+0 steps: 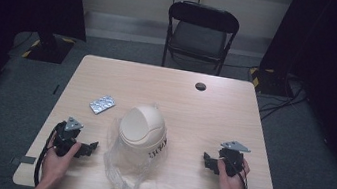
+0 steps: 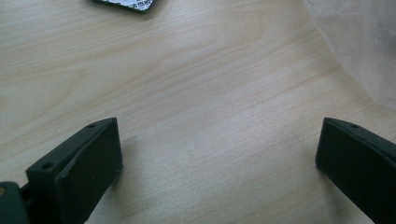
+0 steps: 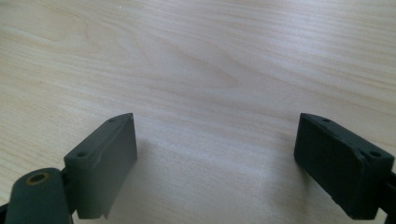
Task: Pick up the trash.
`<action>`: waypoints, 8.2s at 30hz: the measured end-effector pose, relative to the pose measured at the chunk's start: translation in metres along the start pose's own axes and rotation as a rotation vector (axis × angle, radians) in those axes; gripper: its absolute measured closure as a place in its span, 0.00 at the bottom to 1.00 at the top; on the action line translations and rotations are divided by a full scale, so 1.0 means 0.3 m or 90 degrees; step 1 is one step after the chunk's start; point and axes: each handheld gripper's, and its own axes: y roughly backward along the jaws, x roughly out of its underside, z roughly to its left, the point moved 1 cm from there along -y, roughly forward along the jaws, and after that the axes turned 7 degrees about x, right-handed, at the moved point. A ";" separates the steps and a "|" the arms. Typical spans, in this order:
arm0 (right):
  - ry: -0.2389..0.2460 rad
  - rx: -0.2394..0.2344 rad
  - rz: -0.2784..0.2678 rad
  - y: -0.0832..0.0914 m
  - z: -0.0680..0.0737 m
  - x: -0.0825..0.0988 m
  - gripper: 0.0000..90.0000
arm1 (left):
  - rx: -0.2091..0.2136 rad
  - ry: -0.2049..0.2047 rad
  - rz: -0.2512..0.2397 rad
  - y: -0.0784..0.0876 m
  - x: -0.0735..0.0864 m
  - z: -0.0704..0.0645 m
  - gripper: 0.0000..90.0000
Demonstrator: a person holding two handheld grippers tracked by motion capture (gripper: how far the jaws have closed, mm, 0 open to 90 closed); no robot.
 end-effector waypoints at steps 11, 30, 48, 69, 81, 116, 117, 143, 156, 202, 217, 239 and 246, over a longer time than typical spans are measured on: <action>0.000 0.000 0.000 0.000 0.000 0.000 0.13 | 0.004 0.001 -0.002 0.001 0.000 0.001 0.00; 0.001 -0.001 0.000 0.000 0.000 0.000 0.14 | 0.054 0.024 -0.015 0.031 -0.009 -0.009 0.19; 0.000 0.000 0.000 0.000 0.000 0.000 0.14 | 0.175 -0.018 -0.103 0.160 -0.128 -0.094 0.23; 0.000 0.000 0.000 0.000 0.000 0.000 0.14 | 0.284 -0.074 -0.166 0.226 -0.347 -0.202 0.19; 0.001 0.000 0.000 0.000 0.000 0.000 0.14 | 0.294 -0.089 -0.116 0.110 -0.413 -0.225 0.18; 0.000 -0.001 0.000 0.000 0.000 0.000 0.14 | 0.284 -0.096 -0.056 0.045 -0.444 -0.239 0.18; 0.000 -0.001 0.000 0.000 0.000 0.000 0.14 | 0.284 -0.096 -0.056 0.045 -0.444 -0.239 0.18; 0.001 0.000 0.000 0.000 0.000 0.000 0.14 | 0.197 0.045 -0.102 0.041 -0.328 0.252 0.18; 0.001 0.000 0.000 0.000 0.000 0.000 0.14 | 0.173 0.063 -0.054 -0.144 -0.282 0.375 0.20; 0.001 0.000 0.000 0.000 0.000 0.000 0.14 | 0.123 -0.060 -0.033 -0.139 -0.288 0.233 0.37; 0.001 0.000 0.000 0.000 0.000 0.000 0.14 | 0.139 -0.050 -0.081 -0.052 -0.235 0.208 0.37; 0.002 -0.003 0.000 -0.001 0.000 -0.001 0.13 | 0.185 -0.039 -0.142 0.019 -0.241 0.171 0.57; 0.002 -0.003 0.000 -0.002 0.000 -0.001 0.13 | 0.186 -0.071 -0.062 -0.137 -0.321 0.157 0.25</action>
